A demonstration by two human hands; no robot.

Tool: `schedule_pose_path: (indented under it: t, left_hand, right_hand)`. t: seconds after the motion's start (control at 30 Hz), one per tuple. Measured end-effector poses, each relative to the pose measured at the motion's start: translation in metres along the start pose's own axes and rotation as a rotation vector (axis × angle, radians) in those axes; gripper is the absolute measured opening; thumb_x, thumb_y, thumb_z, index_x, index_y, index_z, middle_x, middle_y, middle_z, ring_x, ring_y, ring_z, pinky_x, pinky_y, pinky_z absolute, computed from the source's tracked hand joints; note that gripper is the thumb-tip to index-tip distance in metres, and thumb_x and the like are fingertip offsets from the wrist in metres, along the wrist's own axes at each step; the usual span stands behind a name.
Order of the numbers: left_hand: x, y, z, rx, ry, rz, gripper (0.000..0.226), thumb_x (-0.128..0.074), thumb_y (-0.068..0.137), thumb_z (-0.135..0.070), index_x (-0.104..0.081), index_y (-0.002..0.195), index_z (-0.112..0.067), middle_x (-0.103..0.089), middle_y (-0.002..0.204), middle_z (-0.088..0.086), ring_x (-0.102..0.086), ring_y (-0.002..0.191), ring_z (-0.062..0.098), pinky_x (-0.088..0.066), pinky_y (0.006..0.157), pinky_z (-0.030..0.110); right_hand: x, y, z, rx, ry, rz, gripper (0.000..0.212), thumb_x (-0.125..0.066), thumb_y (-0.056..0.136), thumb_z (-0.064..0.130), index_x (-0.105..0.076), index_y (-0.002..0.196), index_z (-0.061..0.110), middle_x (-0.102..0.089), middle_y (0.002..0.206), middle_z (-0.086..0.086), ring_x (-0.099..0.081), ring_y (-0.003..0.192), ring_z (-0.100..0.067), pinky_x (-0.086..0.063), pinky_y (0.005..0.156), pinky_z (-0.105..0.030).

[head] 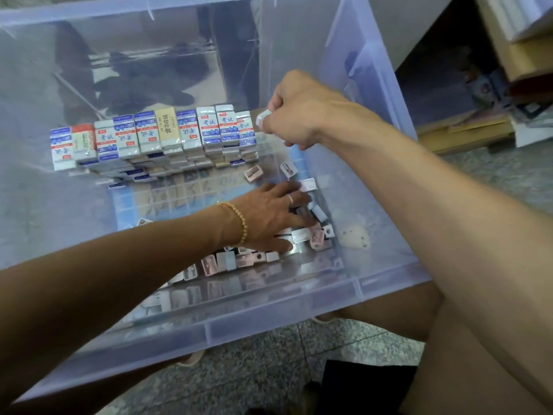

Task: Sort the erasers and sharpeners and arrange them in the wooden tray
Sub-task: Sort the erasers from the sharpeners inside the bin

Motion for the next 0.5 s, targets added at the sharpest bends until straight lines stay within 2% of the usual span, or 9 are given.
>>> schedule_pose_path:
  t: [0.1,0.17,0.23,0.3,0.37,0.43,0.5]
  left_hand:
    - [-0.002,-0.021,0.001,0.002,0.025,-0.019,0.053,-0.064,0.084,-0.046,-0.052,0.134,-0.034,-0.052,0.134,0.015,-0.05,0.12,0.038,-0.05,0.085,0.046]
    - [-0.004,-0.043,0.002,0.009,-0.008,-0.037,0.045,-0.064,0.086,-0.039,-0.057,0.129,-0.03,-0.056,0.129,0.014,-0.057,0.109,0.035,-0.052,0.075,0.042]
    - [-0.004,-0.064,0.008,0.04,-0.076,-0.024,0.05,-0.073,0.081,-0.027,-0.057,0.128,-0.023,-0.055,0.131,0.014,-0.058,0.11,0.035,-0.054,0.076,0.044]
    - [0.006,-0.083,0.019,0.166,-0.186,-0.03,0.05,-0.072,0.084,-0.023,-0.055,0.13,-0.018,-0.052,0.135,0.014,-0.057,0.112,0.034,-0.055,0.081,0.046]
    - [0.017,-0.106,0.035,0.356,-0.309,-0.045,0.045,-0.07,0.087,-0.025,-0.056,0.129,-0.017,-0.051,0.132,0.011,-0.058,0.108,0.031,-0.053,0.085,0.044]
    - [0.015,-0.134,0.05,0.547,-0.392,0.035,0.047,-0.071,0.085,-0.026,-0.056,0.129,-0.018,-0.053,0.128,0.009,-0.056,0.11,0.029,-0.049,0.09,0.039]
    - [0.01,-0.159,0.058,0.714,-0.381,0.163,0.062,-0.079,0.078,-0.027,-0.052,0.134,-0.019,-0.049,0.13,0.009,-0.05,0.117,0.03,-0.044,0.093,0.037]
  right_hand:
    - [0.0,-0.001,0.002,0.016,-0.004,0.006,0.016,-0.061,0.091,0.013,-0.065,0.106,0.009,-0.068,0.084,-0.011,-0.061,0.063,-0.025,-0.053,0.06,-0.028]
    - [-0.001,-0.001,0.006,0.03,0.004,0.009,0.017,-0.06,0.09,0.011,-0.065,0.105,0.008,-0.066,0.079,-0.011,-0.057,0.061,-0.025,-0.05,0.059,-0.029]
    - [-0.002,-0.001,0.011,0.042,0.001,0.013,0.017,-0.061,0.089,0.011,-0.065,0.105,0.008,-0.061,0.074,-0.009,-0.056,0.061,-0.026,-0.05,0.058,-0.029]
    - [-0.002,0.0,0.015,0.057,-0.019,0.02,0.017,-0.062,0.088,0.01,-0.066,0.105,0.009,-0.065,0.078,-0.011,-0.06,0.061,-0.026,-0.052,0.058,-0.029]
    - [-0.003,-0.001,0.02,0.071,-0.021,0.038,0.021,-0.062,0.088,0.009,-0.065,0.109,0.01,-0.069,0.09,-0.015,-0.069,0.072,-0.027,-0.057,0.064,-0.033]
    - [-0.005,-0.004,0.024,0.093,-0.014,0.06,0.023,-0.063,0.089,0.01,-0.064,0.111,0.009,-0.07,0.093,-0.014,-0.073,0.08,-0.028,-0.061,0.069,-0.037]
    - [-0.005,-0.008,0.028,0.122,-0.021,0.07,0.02,-0.061,0.089,0.012,-0.066,0.108,0.007,-0.071,0.087,-0.013,-0.073,0.078,-0.028,-0.059,0.066,-0.035]
Point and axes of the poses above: each hand's wrist, its own y-axis towards the middle knuckle, its own x-axis out of the back of the hand, z = x × y, the point moved 4 cm from there along y, towards the middle knuckle
